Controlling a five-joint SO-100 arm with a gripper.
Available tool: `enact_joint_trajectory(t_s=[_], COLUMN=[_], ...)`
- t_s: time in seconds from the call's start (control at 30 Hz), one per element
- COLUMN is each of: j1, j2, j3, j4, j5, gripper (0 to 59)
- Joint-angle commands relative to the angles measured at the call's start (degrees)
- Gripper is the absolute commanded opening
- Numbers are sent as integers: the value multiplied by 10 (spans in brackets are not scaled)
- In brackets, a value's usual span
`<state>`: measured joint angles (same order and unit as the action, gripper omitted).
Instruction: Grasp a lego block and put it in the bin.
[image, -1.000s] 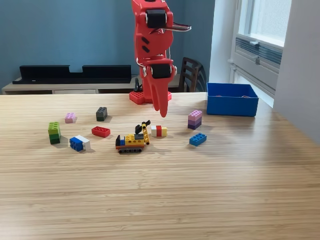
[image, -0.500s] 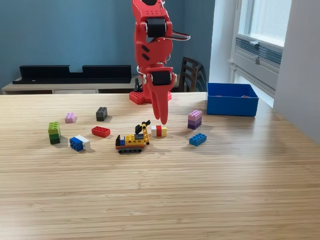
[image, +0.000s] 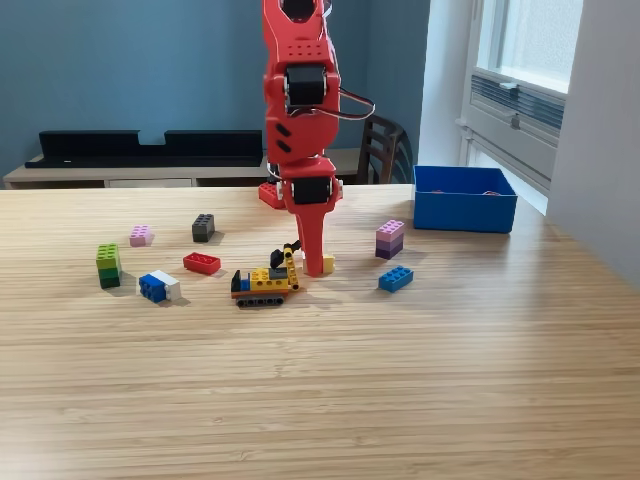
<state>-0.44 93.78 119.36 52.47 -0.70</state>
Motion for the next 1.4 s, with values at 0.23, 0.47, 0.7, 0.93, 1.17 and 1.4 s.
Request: enact_joint_trajectory(t_s=[0.23,0.47,0.7,0.93,1.17,1.4], j1=[3,1,-1,-20,-77,-243], j2=[-4,-4,5,8,8,8], j3=[-35,-36,-35,-151,-323,-344], j4=[-18,-22,-6,140,282,327], j5=[17,33,46,77,111,155], gripper=[66,0,0,0,0,0])
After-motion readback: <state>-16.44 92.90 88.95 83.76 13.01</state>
